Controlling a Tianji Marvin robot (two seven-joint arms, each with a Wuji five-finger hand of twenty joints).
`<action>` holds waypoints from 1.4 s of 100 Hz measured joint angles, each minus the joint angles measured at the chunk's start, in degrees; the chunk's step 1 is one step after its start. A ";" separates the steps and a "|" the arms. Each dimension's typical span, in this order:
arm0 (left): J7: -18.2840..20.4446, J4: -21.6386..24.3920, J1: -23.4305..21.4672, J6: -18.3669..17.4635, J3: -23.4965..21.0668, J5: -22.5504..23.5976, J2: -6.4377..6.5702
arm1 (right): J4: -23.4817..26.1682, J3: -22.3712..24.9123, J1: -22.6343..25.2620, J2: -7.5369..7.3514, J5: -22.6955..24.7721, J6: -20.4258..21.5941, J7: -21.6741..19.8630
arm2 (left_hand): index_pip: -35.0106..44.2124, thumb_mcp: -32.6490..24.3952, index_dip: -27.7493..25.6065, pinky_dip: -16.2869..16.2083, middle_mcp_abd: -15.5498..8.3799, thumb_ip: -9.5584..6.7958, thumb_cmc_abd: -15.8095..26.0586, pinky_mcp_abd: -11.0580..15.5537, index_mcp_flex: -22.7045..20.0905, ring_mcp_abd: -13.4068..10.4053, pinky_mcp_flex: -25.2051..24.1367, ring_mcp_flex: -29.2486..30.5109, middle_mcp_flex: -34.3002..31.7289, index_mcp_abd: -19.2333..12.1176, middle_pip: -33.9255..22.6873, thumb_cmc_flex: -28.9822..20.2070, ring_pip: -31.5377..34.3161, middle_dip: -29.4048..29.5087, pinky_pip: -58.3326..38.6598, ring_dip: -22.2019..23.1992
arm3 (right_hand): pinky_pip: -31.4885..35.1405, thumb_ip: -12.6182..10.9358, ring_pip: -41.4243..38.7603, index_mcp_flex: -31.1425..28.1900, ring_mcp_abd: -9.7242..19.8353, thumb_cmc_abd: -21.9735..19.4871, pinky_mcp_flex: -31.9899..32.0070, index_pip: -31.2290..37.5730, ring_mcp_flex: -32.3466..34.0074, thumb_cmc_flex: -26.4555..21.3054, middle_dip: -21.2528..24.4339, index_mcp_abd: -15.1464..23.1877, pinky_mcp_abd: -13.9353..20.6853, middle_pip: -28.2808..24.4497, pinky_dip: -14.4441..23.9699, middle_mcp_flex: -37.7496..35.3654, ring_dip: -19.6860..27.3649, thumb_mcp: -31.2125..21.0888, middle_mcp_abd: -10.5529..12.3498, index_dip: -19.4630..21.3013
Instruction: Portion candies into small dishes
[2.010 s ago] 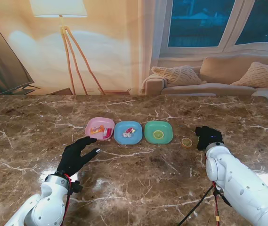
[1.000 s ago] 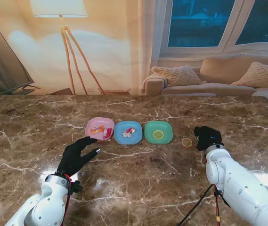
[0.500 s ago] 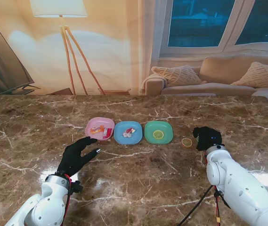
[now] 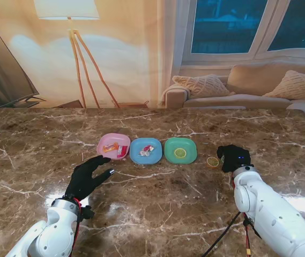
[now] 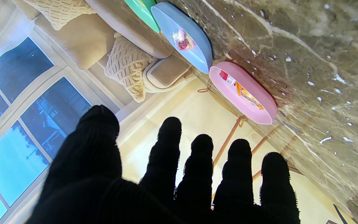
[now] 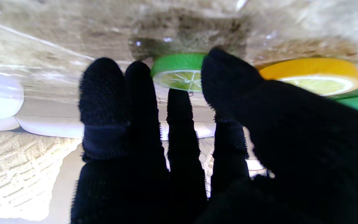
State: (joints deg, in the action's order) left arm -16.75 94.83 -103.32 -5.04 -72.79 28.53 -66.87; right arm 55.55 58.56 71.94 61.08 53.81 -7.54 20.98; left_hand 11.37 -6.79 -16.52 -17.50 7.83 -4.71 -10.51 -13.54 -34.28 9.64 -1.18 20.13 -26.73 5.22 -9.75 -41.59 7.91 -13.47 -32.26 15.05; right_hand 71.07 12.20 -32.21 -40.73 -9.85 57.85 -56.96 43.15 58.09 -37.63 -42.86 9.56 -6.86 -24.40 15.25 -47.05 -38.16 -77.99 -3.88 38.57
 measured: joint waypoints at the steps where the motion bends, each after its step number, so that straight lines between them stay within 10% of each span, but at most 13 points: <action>1: 0.01 0.00 0.00 0.00 0.00 0.00 0.00 | 0.06 0.07 0.04 0.01 0.06 0.00 -0.06 | 0.00 0.00 0.00 0.00 0.00 0.00 0.00 0.00 0.00 0.00 0.00 0.00 0.00 0.00 0.00 0.00 0.00 0.00 0.00 0.00 | 0.00 0.00 0.00 0.00 0.01 0.00 0.00 0.00 0.01 0.00 0.00 0.00 0.00 0.00 0.00 0.00 0.00 0.01 0.00 0.00; 140: 0.68 0.02 -0.09 -0.26 -0.06 0.04 0.10 | 6.31 -0.42 -0.59 0.26 -0.11 1.53 -1.75 | 0.00 0.00 0.00 0.01 0.00 0.00 0.00 0.00 0.00 0.00 -0.02 0.00 0.00 0.00 0.00 0.00 -0.01 0.00 0.10 0.00 | 0.04 2.42 -2.07 -0.62 1.71 0.37 -0.03 0.02 4.87 0.12 0.00 0.49 -0.33 0.01 0.00 -1.20 1.88 1.51 0.00 -0.02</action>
State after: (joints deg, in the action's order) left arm -16.07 94.85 -103.41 -5.30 -72.86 28.57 -66.77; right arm 61.86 58.14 71.35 61.33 53.69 -6.01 19.22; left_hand 11.37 -6.79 -16.52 -17.49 7.83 -4.71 -10.51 -13.54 -34.27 9.64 -1.20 20.13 -26.73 5.23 -9.75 -41.59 7.90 -13.47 -32.15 15.05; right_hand 71.11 14.62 -34.27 -41.34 -8.14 58.21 -56.99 43.18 62.97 -37.51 -42.86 10.05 -7.18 -24.40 15.25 -48.25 -36.27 -76.48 -3.88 38.55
